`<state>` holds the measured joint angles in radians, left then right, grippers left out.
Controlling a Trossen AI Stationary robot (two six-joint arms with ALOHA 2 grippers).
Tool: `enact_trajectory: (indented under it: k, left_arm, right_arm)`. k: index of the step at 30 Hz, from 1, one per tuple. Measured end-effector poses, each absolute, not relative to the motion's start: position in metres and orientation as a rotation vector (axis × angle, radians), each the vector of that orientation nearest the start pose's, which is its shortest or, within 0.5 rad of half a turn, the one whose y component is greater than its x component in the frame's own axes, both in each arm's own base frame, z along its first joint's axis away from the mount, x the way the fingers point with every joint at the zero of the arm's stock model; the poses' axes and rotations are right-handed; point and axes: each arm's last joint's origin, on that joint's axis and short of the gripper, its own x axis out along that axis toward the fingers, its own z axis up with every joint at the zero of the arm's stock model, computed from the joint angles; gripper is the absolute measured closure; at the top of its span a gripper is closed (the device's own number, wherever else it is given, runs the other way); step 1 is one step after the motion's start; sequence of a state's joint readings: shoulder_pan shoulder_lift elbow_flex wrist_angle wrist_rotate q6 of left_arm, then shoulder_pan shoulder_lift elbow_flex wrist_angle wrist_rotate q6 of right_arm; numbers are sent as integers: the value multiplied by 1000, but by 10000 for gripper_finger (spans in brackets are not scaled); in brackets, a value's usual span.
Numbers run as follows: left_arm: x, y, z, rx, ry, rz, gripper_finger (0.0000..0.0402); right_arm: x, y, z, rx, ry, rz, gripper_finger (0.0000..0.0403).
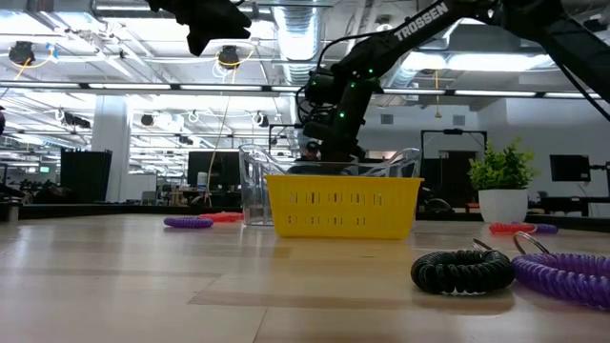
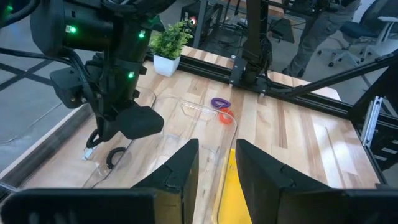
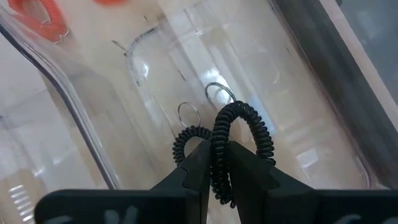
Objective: Sort spring keychains
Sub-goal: Put the top right black spring keychain into the top transparent bin, then put the black spring keychain into the top transparent bin
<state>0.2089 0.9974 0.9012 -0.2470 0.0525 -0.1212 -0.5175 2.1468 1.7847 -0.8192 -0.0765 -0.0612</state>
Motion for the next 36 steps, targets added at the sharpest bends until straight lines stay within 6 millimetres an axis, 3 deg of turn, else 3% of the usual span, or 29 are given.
enact_trajectory:
  k: [14,28,31,36]
  left_arm:
    - [213,44,328,-165,339,176,298]
    - [213,44,328,-163,342,175,298]
    - [213,44,328,-162,342,175,298]
    - [213,44,328,-155,343,174,298]
  right_arm:
    - [392,-220,204,300,1162,-349,350]
    - [390,-219,205,311,1173,-353,296]
    - [385,-216,216,313,1177,-352,297]
    - [370,-208,252,302,1143,-357,303]
